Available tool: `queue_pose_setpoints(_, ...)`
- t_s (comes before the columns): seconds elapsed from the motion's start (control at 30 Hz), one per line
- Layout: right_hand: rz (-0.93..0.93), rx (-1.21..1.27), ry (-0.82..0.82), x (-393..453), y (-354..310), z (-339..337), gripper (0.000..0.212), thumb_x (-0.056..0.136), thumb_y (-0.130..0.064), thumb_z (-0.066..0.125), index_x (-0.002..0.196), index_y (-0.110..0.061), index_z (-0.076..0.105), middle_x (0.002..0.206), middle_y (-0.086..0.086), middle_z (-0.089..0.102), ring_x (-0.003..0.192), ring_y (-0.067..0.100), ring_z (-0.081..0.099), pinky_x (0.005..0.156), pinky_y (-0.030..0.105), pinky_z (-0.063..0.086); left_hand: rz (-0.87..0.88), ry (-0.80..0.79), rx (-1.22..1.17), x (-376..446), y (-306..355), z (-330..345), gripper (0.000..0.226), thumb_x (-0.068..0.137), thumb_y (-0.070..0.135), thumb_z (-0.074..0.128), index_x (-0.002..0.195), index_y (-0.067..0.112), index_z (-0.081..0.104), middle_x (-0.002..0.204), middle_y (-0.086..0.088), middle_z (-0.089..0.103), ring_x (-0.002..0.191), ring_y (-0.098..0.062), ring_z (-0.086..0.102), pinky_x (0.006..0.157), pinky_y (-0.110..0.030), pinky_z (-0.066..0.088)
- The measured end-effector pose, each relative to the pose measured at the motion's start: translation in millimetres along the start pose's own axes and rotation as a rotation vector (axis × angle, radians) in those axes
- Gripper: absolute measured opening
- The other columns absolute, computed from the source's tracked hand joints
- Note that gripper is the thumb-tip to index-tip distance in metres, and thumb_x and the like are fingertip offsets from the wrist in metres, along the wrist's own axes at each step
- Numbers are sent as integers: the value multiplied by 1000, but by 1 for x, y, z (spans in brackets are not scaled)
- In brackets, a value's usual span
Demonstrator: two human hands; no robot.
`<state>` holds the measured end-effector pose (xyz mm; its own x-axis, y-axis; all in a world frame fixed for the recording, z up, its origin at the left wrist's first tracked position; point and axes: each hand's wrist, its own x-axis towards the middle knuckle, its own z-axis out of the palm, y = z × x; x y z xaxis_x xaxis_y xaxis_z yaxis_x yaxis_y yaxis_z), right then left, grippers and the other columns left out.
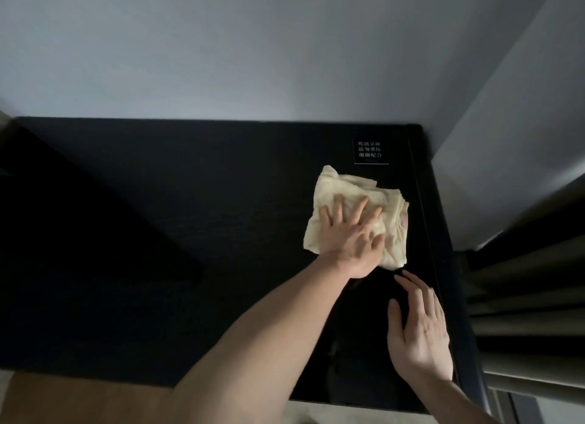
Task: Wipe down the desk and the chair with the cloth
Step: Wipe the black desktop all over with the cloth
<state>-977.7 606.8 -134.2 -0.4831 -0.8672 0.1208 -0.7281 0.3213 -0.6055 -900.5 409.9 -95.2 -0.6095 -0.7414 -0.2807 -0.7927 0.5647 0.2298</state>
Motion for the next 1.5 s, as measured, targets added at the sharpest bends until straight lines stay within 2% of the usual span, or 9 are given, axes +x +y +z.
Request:
queue_pose_setpoints(0.23, 109, 301, 66, 9, -10, -14, 39, 106, -12, 54, 144, -17, 53, 149, -5, 45, 134, 21, 50, 106, 61, 50, 75, 3, -15, -64, -24, -12, 68, 102, 47, 43, 164, 41, 15, 170, 7, 15, 140, -29, 30, 119, -49, 30)
queue_pose_setpoints(0.33, 31, 282, 60, 19, -34, -21, 40, 107, -21, 50, 147, -15, 51, 151, 2, 43, 133, 16, 45, 109, 55, 47, 62, -40, -23, -97, -26, -12, 74, 101, 46, 47, 165, 39, 12, 167, 4, 19, 137, -30, 34, 116, -48, 36)
queue_pose_setpoints(0.43, -76, 139, -61, 32, -59, -20, 54, 104, -27, 53, 157, -21, 43, 163, 2, 33, 145, 21, 37, 121, 50, 34, 83, -155, -102, -127, -37, -19, 74, 102, 35, 43, 168, 39, 9, 176, 3, 9, 156, -29, 21, 124, -51, 29)
queue_pose_setpoints(0.6, 19, -187, -527, 61, -98, 4, 87, 102, -68, 47, 170, -38, 3, 178, -3, -15, 162, 26, -25, 131, 62, -3, 31, -191, -232, -195, -84, -60, 73, 107, 18, 49, 168, 41, 17, 177, 16, 0, 164, -14, -4, 134, -46, 9)
queue_pose_setpoints(0.73, 135, -368, -616, 56, -117, 25, 112, 84, -90, 46, 164, -45, -18, 172, -1, -34, 151, 35, -46, 121, 74, -10, -154, -100, -281, -281, -145, -73, 64, 108, 23, 57, 164, 42, 32, 173, 24, 11, 161, -5, 8, 129, -33, 17)
queue_pose_setpoints(0.97, 137, -443, -586, -6, -146, 37, 94, 92, -83, 36, 166, -47, -9, 174, 4, -25, 158, 42, -30, 124, 74, 0, -430, -120, -295, -431, -234, -60, 59, 104, 34, 66, 153, 51, 37, 170, 18, 25, 153, -7, 34, 117, -26, 43)
queue_pose_setpoints(1.13, 158, -476, -570, -86, -179, 58, 107, 85, -92, 40, 165, -48, -14, 174, 6, -25, 158, 43, -29, 122, 74, -5, -469, -189, -314, -477, -275, -59, 56, 105, 36, 64, 157, 40, 41, 168, 14, 30, 153, -12, 34, 118, -26, 36)
queue_pose_setpoints(1.3, 242, -416, -423, -138, -204, 82, 79, 99, -68, 48, 167, -48, 13, 178, 6, 0, 162, 41, -13, 124, 75, 7, -401, -242, -308, -507, -322, -72, 56, 106, 39, 61, 159, 39, 40, 171, 17, 23, 154, -12, 33, 124, -33, 36)
queue_pose_setpoints(1.5, 376, -273, -348, -179, -275, 126, 62, 107, -52, 49, 164, -43, 27, 174, 10, 5, 160, 40, -8, 123, 73, 14, -399, -239, -287, -540, -375, -82, 56, 107, 36, 61, 159, 36, 41, 172, 14, 22, 157, -15, 29, 126, -35, 32)
